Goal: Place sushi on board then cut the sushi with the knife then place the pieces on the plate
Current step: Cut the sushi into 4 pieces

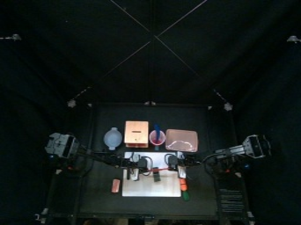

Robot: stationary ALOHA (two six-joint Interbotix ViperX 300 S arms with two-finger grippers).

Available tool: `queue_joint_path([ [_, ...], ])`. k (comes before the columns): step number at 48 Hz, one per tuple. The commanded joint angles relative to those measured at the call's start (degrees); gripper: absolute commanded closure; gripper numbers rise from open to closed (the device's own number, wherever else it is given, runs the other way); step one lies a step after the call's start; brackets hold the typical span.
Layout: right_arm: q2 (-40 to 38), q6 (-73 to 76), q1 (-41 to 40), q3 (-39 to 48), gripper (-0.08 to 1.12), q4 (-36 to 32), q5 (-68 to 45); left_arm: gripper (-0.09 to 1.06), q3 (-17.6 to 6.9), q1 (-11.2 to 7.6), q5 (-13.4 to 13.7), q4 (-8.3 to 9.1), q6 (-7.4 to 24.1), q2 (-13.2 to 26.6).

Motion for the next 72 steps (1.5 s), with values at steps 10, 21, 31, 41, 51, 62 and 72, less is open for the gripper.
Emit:
queue_joint_path([
  [10, 0.26, -0.09, -2.37, -0.53, 0.78, -0.26, 0.09, 0.45, -1.49, -0.09, -0.18, -0.09, 0.18, -0.09],
  [21, 0.26, 0.00, -2.81, -0.62, 0.78, -0.79, 0.09, 0.45, -1.58, -0.18, -0.18, -0.09, 0.00, 0.35],
  [31, 0.26, 0.00, -2.72, -0.53, 0.78, -0.62, 0.18, 0.45, -1.58, -0.62, -0.18, -0.79, 0.00, 0.35],
  [41, 0.88, 0.00, -2.64, -0.35, 0.78, -0.62, 0.26, 0.45, -1.58, -0.62, -0.18, -1.32, 0.00, 0.53],
  [51, 1.67, 0.00, -2.64, -0.44, 0.78, -0.62, 0.35, 0.45, -1.67, -0.70, -0.18, -1.41, 0.00, 0.88],
  [62, 3.08, 0.00, -2.64, -0.53, 0.78, -0.62, 0.35, 0.45, -1.58, -0.70, -0.18, -1.67, 0.00, 1.49],
  [72, 6.42, 0.09, -2.72, -0.53, 0.78, -0.35, 0.35, 0.45, -1.58, -0.26, -0.18, -1.67, 0.18, 3.69],
])
